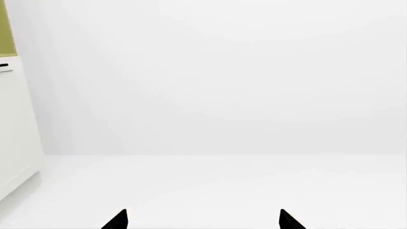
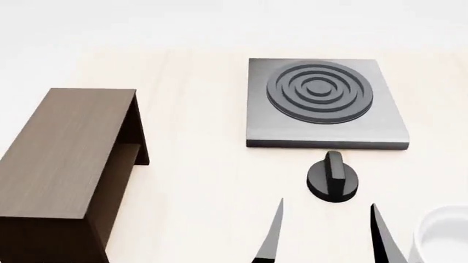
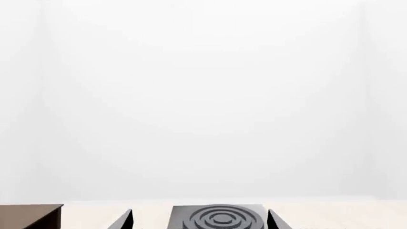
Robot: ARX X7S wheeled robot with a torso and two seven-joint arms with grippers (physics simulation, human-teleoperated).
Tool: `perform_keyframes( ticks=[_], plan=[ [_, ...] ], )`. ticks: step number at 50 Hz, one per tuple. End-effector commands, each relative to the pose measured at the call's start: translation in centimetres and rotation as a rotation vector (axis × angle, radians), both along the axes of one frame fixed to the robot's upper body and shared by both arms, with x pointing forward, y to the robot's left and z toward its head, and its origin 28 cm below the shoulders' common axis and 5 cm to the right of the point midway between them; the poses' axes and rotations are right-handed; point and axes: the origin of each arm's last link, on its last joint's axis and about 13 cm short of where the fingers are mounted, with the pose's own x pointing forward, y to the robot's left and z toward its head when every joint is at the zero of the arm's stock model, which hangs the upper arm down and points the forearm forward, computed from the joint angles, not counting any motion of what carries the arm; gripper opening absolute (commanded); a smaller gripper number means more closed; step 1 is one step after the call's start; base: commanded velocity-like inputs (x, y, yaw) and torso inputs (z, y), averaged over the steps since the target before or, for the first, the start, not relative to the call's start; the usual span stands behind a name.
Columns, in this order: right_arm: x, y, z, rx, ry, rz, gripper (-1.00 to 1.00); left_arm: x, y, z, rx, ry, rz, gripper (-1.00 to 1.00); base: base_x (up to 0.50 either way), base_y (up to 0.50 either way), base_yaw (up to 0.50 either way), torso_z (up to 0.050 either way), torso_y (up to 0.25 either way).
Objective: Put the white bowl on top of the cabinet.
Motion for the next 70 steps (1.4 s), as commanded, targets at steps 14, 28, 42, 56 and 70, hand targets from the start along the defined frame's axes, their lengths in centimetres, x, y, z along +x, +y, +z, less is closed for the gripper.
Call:
perform_keyframes(
  ticks=[14, 28, 42, 56, 70],
  plan=[
    [0.14, 0.08, -0.22, -0.046, 0.033, -0.03, 1.0, -0.06, 0.0, -0.02, -0.003, -0.003, -0.002, 1.0, 0.0, 0.0, 0.0, 0.0, 0.0],
    [-0.01, 0.0, -0.01, -0.019, 0.006, -0.029, 1.0, 0.02, -0.01, -0.13, -0.008, -0.004, -0.007, 1.0, 0.08, 0.12, 0.0, 0.0, 0.0],
    [0.04, -0.03, 0.01, -0.002, 0.018, -0.018, 1.0, 0.02, -0.02, -0.11, -0.009, -0.004, -0.008, 1.0, 0.19, 0.45, 0.0, 0.0, 0.0],
    [0.07, -0.03, -0.02, 0.008, 0.025, -0.015, 1.0, 0.0, 0.02, -0.14, -0.009, -0.005, -0.008, 1.0, 0.0, 0.0, 0.0, 0.0, 0.0],
    [-0.06, -0.14, -0.05, 0.015, 0.012, -0.002, 1.0, -0.04, 0.02, -0.1, -0.008, -0.007, -0.008, 1.0, 0.21, -0.01, 0.0, 0.0, 0.0]
  ],
)
